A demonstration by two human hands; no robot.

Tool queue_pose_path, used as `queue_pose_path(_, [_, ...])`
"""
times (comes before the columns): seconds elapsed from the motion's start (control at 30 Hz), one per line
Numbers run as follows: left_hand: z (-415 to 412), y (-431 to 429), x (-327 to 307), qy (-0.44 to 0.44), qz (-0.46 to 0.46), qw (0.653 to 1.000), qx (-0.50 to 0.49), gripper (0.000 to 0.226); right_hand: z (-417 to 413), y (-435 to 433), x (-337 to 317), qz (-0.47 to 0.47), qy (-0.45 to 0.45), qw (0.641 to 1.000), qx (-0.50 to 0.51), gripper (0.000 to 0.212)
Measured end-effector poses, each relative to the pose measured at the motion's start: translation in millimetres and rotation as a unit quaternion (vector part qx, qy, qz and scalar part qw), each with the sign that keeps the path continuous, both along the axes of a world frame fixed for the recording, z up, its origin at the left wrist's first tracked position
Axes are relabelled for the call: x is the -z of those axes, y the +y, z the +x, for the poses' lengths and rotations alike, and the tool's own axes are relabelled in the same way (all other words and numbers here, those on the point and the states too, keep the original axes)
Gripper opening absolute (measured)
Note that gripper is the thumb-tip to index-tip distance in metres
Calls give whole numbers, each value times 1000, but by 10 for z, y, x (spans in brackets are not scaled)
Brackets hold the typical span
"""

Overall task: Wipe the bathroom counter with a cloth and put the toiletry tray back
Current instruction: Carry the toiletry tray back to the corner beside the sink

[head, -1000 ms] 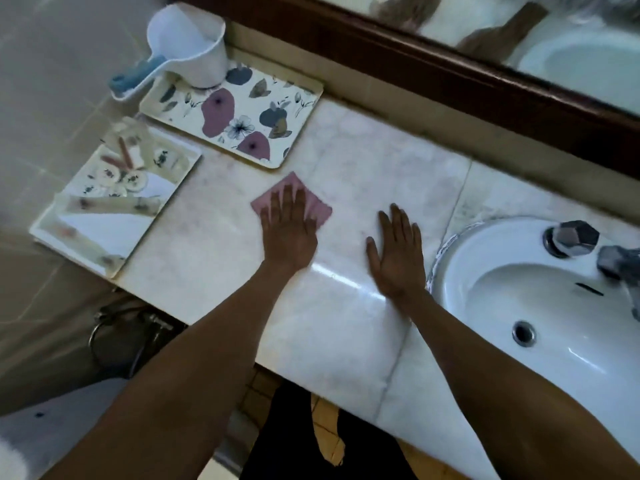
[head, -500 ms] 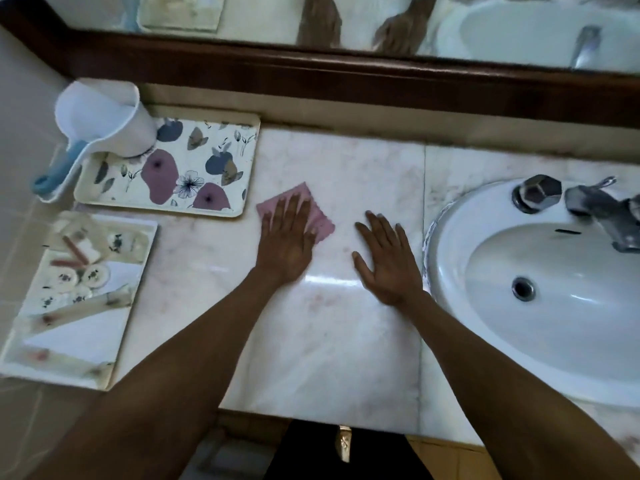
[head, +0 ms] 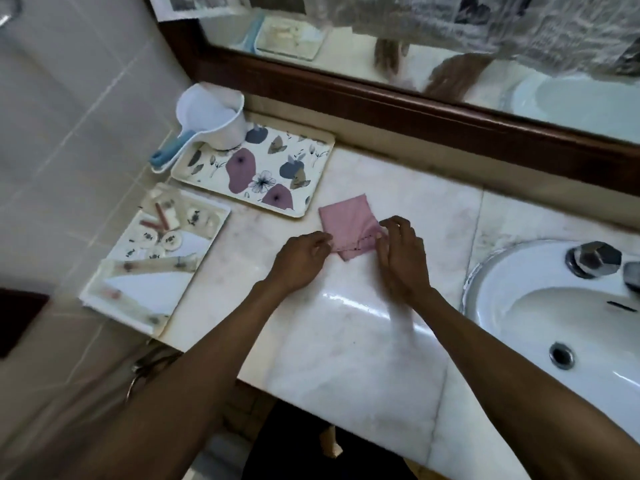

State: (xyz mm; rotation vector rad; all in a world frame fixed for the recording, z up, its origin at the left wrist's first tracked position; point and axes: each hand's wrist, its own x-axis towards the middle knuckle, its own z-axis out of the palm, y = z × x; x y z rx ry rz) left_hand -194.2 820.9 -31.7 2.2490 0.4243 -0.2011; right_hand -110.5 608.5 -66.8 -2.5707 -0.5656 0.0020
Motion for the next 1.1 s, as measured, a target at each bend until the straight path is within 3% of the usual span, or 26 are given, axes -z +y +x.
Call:
queue_pose_path(0.17, [-781,800,-208,-36,49,980,-190,23,-46,933,-347,94,35,991,-89,25])
queue_pose_path(0.33, [-1589,1615,-175,-32,124,927,-353,15,-224,1860,-448,75,50,983,-158,25])
queue_pose_path(0.47, [-2052,2026,-46,-6,144,879,-455,38,-361,2431,-401,36,59,975,-211,30])
queue_pose_path(0.57, [-2242,2217,34,69,140,866,-476,73,-445,2720,-308,27,90,970,-224,36])
queue_pose_path(0.7, [-2305,2380,147,91,55,877,-469,101,-498,2938,-223,-5,78,969,-235,42])
queue_pose_path(0.93, [-2361,2483,300,88,31,895,-436,108,-448,3228,-189,-66,60,967,-239,57])
queue_pose_path(1.1, [-2401,2533,320,86,36,899,-427,108,-433,3403,-92,-50,91,966,-236,74])
